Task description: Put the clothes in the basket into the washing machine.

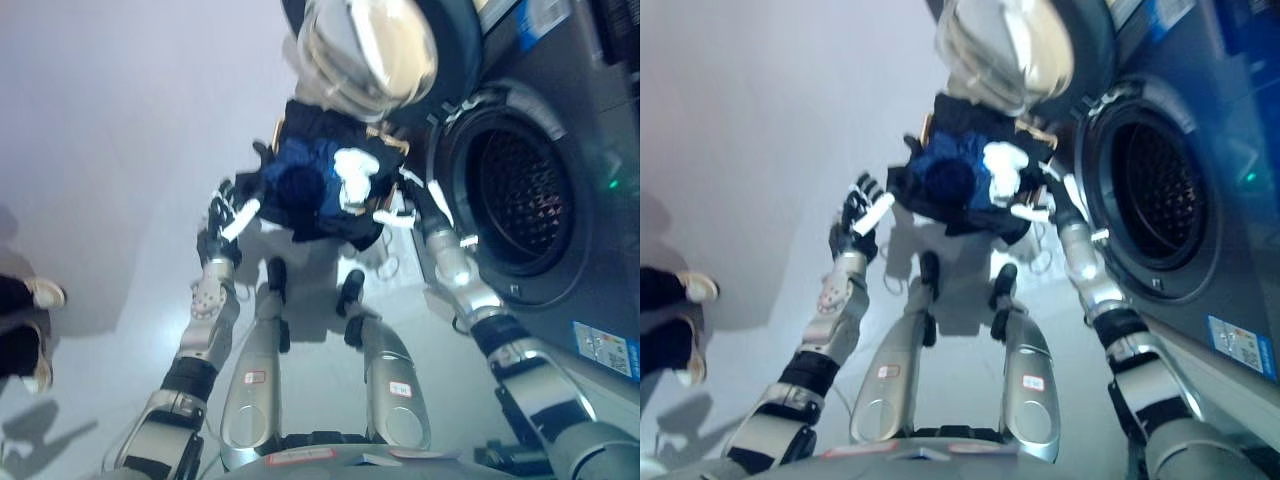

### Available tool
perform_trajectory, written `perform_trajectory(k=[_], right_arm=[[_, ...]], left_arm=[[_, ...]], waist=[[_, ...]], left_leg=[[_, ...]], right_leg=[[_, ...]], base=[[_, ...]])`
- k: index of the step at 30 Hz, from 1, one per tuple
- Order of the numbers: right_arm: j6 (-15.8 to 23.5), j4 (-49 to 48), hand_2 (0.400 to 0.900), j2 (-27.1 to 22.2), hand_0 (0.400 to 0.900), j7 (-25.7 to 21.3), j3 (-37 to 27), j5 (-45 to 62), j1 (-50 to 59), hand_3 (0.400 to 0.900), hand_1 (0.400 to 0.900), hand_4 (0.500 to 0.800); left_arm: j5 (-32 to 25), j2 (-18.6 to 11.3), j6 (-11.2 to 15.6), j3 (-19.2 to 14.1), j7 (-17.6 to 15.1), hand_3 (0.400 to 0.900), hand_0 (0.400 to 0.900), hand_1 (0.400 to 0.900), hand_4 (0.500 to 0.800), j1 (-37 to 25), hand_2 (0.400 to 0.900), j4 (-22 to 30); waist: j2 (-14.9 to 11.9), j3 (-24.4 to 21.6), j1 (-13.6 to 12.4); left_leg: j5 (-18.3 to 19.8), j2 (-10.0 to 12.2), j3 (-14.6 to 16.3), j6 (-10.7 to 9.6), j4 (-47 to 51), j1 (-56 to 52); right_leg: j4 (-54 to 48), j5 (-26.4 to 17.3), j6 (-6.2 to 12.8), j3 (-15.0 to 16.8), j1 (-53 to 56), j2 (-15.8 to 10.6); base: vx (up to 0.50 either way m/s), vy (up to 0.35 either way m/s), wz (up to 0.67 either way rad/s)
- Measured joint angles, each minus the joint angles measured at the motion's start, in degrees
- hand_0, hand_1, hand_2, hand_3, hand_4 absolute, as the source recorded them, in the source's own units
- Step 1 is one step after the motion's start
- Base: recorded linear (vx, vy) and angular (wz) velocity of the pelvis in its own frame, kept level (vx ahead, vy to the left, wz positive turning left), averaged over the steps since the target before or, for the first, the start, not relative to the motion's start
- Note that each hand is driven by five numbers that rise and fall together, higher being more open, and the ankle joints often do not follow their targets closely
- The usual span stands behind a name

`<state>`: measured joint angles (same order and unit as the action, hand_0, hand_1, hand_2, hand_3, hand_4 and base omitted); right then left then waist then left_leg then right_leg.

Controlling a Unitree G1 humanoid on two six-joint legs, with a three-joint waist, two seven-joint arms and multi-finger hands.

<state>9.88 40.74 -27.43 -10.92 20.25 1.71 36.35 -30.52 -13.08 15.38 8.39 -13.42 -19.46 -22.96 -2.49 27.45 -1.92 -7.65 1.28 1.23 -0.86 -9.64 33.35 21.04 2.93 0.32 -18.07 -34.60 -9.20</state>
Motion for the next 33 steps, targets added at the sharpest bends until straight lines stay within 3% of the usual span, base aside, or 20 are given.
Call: perform_trajectory(k=[6, 9, 16, 33], right_arm=[[-0.4, 11.9, 0.900, -3.7, 0.900, -2.6, 3.3, -4.1, 16.6, 0.900, 0.900, 0.800], [-0.7, 18.9, 0.900, -5.8, 0.900, -4.8, 4.3, -5.3, 22.0, 0.900, 0.900, 0.800], [-1.5, 28.5, 0.900, -10.1, 0.900, -7.7, 7.6, -8.7, 31.6, 0.900, 0.900, 0.800], [-4.3, 35.8, 0.900, -12.8, 0.900, -9.2, 9.9, -9.9, 37.6, 0.900, 0.900, 0.800]], left_arm=[[2.0, -1.4, 0.9, 2.3, -3.0, 0.900, 0.900, 0.900, 0.800, -6.5, 0.900, 6.5], [3.7, -2.9, 1.4, 3.9, -3.6, 0.900, 0.900, 0.900, 0.800, -8.3, 0.900, 11.1], [3.7, -7.3, 3.2, 4.7, -7.3, 0.900, 0.900, 0.900, 0.800, -9.8, 0.900, 18.5], [3.5, -10.5, 3.9, 7.5, -10.9, 0.900, 0.900, 0.900, 0.800, -11.1, 0.900, 27.5]], waist=[[-0.7, 2.7, -2.7], [-0.7, 2.7, -4.3], [-0.8, 2.7, -6.7], [-0.1, 3.0, -9.8]], left_leg=[[0.5, -0.7, -2.5, -0.5, -8.0, 13.0], [2.6, -1.5, -4.1, -0.8, -13.9, 19.8], [6.8, -2.6, -4.0, -0.4, -29.8, 36.2], [15.9, -4.4, -1.8, 1.5, -56.2, 56.5]], right_leg=[[9.3, 2.7, -1.34, -0.4, -12.1, -2.0], [14.9, 5.1, -1.48, -0.7, -17.7, -3.5], [29.9, 10.2, -3.09, -0.2, -32.4, -7.7], [54.5, 19.0, -4.22, 6.0, -51.7, -13.4]], base=[[-0.12, -0.021, 0.19], [0.04, -0.034, 0.20], [-0.02, 0.005, 0.11], [0.00, 0.004, 0.03]])
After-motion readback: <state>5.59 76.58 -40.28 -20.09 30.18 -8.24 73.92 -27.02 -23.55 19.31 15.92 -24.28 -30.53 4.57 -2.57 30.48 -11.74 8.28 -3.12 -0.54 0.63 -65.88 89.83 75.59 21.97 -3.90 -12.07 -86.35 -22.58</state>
